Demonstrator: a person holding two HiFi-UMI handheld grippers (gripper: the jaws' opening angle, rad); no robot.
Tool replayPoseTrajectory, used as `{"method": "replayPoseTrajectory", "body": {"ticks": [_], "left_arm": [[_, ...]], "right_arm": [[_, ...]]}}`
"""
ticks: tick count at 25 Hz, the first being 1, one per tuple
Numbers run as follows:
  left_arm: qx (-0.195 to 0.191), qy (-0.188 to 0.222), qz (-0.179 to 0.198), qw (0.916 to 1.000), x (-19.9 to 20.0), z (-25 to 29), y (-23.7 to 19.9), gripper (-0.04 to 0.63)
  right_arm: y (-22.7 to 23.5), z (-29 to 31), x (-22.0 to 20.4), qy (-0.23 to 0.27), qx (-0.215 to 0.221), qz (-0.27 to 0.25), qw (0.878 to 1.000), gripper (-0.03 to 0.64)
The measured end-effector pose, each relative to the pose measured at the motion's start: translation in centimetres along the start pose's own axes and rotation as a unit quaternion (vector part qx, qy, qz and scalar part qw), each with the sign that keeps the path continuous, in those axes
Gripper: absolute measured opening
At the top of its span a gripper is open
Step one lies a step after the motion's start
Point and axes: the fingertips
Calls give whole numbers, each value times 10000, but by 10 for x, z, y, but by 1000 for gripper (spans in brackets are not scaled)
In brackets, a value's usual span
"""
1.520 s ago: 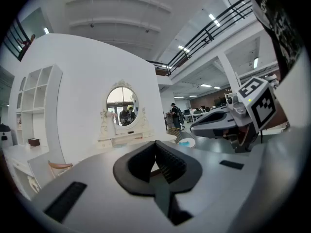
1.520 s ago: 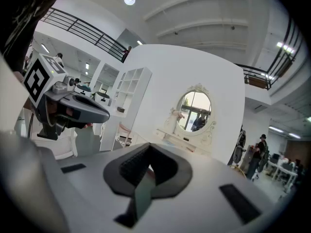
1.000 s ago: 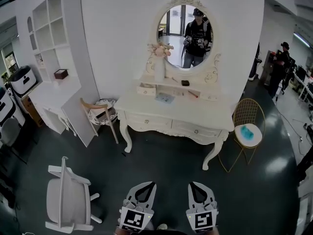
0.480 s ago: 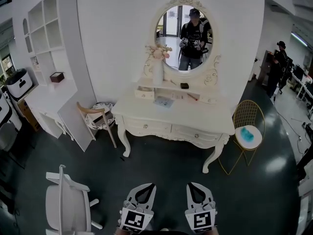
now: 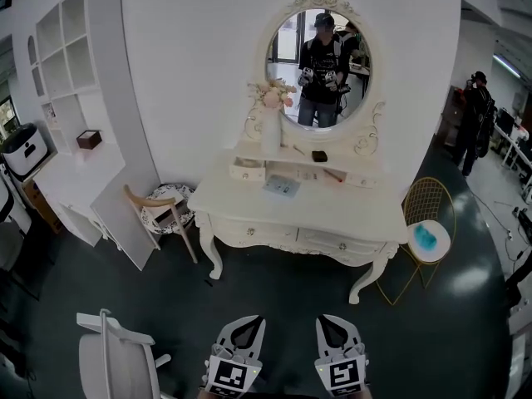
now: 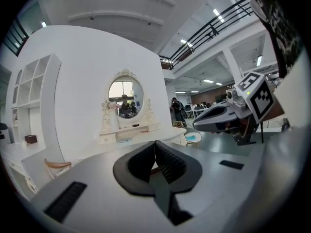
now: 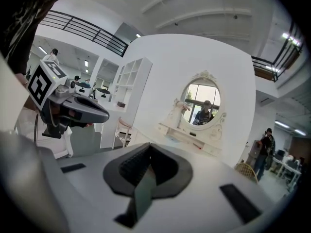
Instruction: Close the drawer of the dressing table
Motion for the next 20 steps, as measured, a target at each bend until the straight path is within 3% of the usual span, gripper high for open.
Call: {"method": "replayPoseTrajectory", "body": {"ticks": [10,20], "left_arm": [[-175,96,312,9993,7,38,-71,15],[-435,158,201,9987,-3,62,-101,15]], "right_arm": [[2,69,32,35,-270,21,9996,11],[-4,107,43,-19,-389,132,9992,11]]}}
Point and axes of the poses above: the fingertips, and each gripper's own axes: z forward along the fingers, y to its right, x out of its top, and after that the axes turned 6 degrees about -y, right-handed
